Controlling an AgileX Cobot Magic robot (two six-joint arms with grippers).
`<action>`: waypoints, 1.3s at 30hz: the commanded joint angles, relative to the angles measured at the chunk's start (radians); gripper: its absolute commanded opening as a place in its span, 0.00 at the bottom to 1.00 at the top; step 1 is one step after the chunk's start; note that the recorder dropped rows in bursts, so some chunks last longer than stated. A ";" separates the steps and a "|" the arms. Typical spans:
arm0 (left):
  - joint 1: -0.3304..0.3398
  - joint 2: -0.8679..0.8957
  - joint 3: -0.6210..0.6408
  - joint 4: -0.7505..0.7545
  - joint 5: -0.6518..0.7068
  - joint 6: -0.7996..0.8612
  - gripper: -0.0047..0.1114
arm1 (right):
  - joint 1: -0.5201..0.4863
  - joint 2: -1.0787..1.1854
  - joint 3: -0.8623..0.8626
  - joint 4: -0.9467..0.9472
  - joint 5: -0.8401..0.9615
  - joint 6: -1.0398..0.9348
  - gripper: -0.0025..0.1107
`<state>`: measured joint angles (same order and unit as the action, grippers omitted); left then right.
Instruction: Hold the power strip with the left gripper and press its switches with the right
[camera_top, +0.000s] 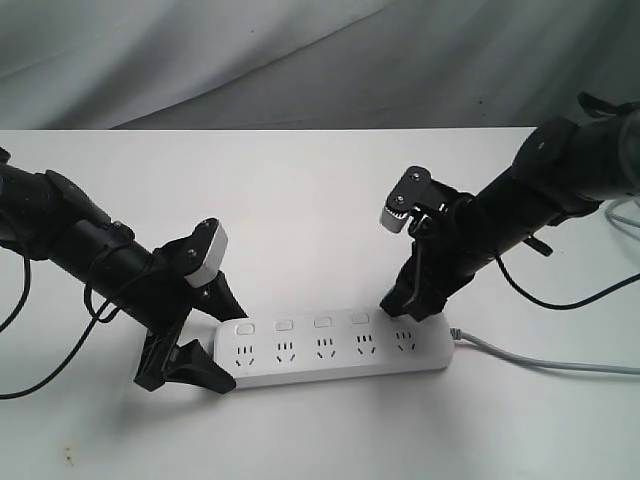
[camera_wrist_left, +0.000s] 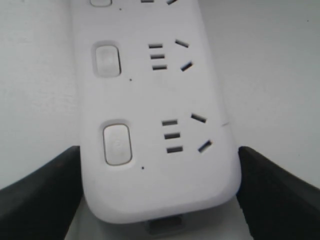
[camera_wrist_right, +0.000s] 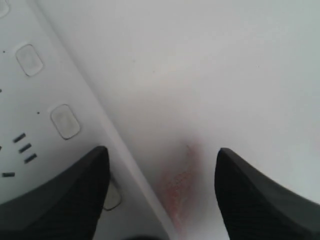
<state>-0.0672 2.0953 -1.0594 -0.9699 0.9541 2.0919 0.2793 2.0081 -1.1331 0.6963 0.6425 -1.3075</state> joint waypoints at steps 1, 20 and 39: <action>-0.002 0.000 -0.002 0.009 -0.012 0.002 0.04 | -0.002 -0.017 0.020 -0.057 -0.029 -0.011 0.52; -0.002 0.000 -0.002 0.009 -0.012 0.002 0.04 | -0.004 -0.678 0.020 -0.625 -0.104 0.973 0.52; -0.002 0.000 -0.002 0.009 -0.012 0.002 0.04 | -0.002 -1.038 0.020 -0.489 0.028 1.181 0.02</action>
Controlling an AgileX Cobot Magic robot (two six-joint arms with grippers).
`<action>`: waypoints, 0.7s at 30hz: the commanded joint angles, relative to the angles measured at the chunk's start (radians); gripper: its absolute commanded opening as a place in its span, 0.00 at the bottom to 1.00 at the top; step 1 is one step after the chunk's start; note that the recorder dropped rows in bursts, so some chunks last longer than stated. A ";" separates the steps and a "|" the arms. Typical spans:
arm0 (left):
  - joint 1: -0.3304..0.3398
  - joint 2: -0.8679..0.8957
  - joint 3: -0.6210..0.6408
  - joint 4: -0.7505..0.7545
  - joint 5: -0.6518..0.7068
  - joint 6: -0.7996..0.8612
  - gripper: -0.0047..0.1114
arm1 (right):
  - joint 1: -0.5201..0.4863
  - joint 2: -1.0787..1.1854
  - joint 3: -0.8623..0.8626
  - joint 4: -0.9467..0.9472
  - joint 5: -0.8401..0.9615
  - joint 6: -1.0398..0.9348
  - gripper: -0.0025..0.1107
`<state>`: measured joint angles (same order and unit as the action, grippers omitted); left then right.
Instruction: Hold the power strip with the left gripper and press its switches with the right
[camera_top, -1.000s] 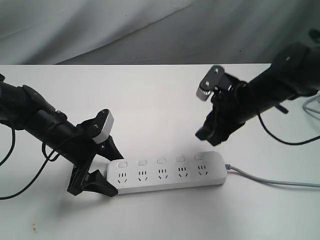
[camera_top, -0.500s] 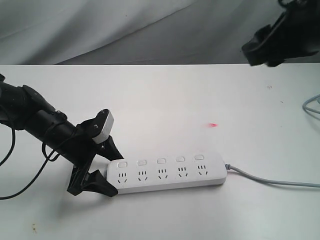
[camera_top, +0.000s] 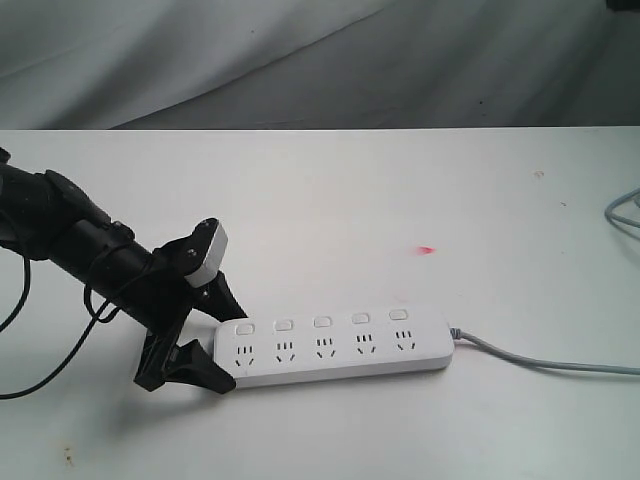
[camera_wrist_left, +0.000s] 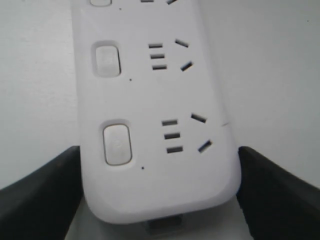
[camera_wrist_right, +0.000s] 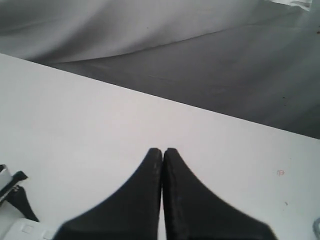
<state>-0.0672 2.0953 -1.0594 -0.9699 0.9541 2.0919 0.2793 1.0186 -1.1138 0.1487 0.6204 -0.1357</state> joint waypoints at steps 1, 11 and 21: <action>-0.002 0.000 -0.002 0.009 -0.012 0.002 0.04 | -0.002 -0.058 0.001 0.074 0.050 0.009 0.02; -0.002 0.000 -0.002 0.009 -0.012 0.002 0.04 | -0.002 -0.071 0.001 0.087 0.048 0.011 0.02; -0.002 0.000 -0.002 0.009 -0.012 0.002 0.04 | -0.002 -0.106 0.001 0.031 0.048 0.008 0.02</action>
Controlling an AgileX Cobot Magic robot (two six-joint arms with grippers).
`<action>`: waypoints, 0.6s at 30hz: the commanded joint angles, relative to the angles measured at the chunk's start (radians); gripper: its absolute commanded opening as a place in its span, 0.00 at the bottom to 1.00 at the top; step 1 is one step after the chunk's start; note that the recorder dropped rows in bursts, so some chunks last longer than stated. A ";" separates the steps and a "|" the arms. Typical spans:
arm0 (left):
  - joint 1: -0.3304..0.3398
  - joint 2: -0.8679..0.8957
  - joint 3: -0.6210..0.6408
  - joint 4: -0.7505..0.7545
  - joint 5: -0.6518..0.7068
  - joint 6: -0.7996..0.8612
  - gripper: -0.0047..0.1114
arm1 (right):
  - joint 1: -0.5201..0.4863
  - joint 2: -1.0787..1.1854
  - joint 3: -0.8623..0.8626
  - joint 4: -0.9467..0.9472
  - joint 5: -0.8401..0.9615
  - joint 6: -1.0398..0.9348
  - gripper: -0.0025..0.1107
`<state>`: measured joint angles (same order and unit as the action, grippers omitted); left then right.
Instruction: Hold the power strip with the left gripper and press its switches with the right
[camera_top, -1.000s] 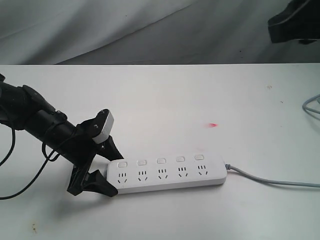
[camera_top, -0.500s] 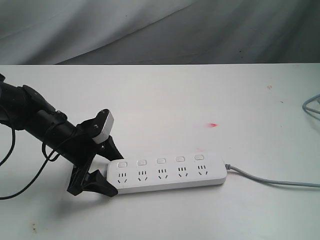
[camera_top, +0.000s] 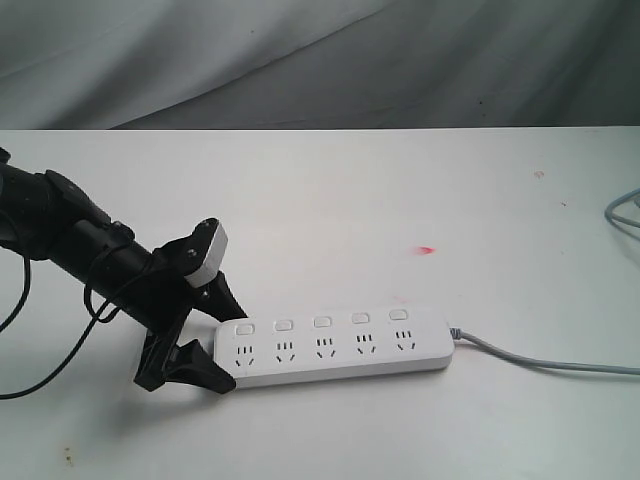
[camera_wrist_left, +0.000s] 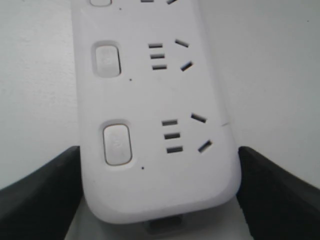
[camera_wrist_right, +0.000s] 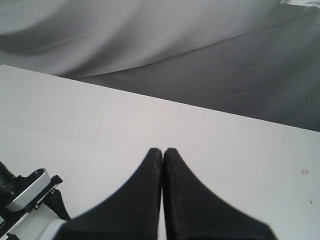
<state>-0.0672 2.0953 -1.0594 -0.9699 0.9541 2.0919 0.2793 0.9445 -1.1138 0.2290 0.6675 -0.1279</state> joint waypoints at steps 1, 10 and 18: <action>-0.002 0.000 -0.002 0.009 -0.012 0.002 0.04 | -0.002 -0.047 0.001 -0.073 -0.006 -0.002 0.02; -0.002 0.000 -0.002 0.009 -0.012 0.002 0.04 | -0.158 -0.237 0.202 -0.091 -0.150 0.007 0.02; -0.002 0.000 -0.002 0.009 -0.012 0.002 0.04 | -0.291 -0.479 0.596 -0.091 -0.324 0.079 0.02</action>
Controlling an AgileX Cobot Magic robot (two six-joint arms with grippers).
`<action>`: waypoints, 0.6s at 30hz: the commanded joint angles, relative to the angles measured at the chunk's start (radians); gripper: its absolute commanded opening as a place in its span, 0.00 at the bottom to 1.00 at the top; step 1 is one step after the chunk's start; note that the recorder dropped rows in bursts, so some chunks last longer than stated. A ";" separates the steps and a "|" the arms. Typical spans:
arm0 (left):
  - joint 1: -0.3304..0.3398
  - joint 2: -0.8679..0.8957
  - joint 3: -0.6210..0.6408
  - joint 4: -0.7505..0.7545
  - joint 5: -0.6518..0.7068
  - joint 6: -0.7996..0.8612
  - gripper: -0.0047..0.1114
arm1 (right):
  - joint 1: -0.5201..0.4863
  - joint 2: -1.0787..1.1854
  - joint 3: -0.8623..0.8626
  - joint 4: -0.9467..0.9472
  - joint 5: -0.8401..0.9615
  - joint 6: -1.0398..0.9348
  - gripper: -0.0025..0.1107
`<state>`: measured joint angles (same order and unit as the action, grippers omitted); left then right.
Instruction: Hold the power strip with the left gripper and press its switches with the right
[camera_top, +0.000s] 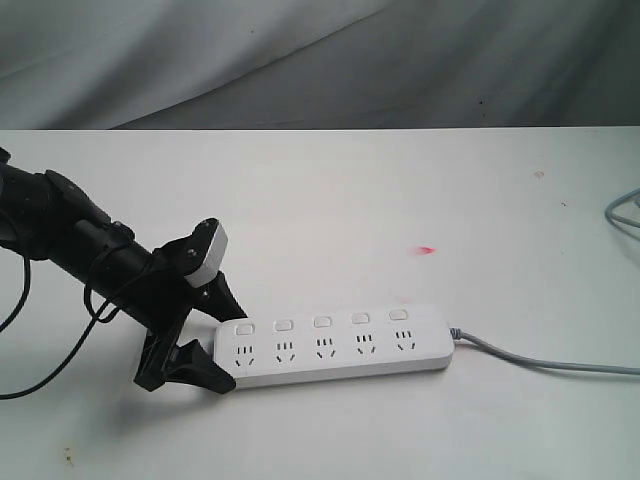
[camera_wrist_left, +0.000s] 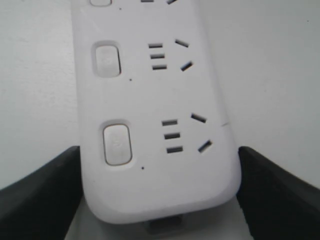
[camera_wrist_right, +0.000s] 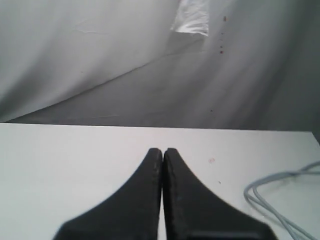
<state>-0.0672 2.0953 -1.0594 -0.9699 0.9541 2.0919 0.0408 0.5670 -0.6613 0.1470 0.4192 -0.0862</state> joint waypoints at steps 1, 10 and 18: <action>-0.002 0.000 -0.002 0.009 -0.012 0.002 0.04 | -0.064 -0.130 0.174 -0.009 -0.084 0.046 0.02; -0.002 0.000 -0.002 0.009 -0.012 0.002 0.04 | -0.136 -0.341 0.433 -0.061 -0.103 0.053 0.02; -0.002 0.000 -0.002 0.009 -0.012 0.002 0.04 | -0.213 -0.543 0.621 -0.050 -0.104 0.068 0.02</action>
<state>-0.0672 2.0953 -1.0594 -0.9699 0.9541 2.0919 -0.1549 0.0865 -0.0924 0.1053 0.3339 -0.0236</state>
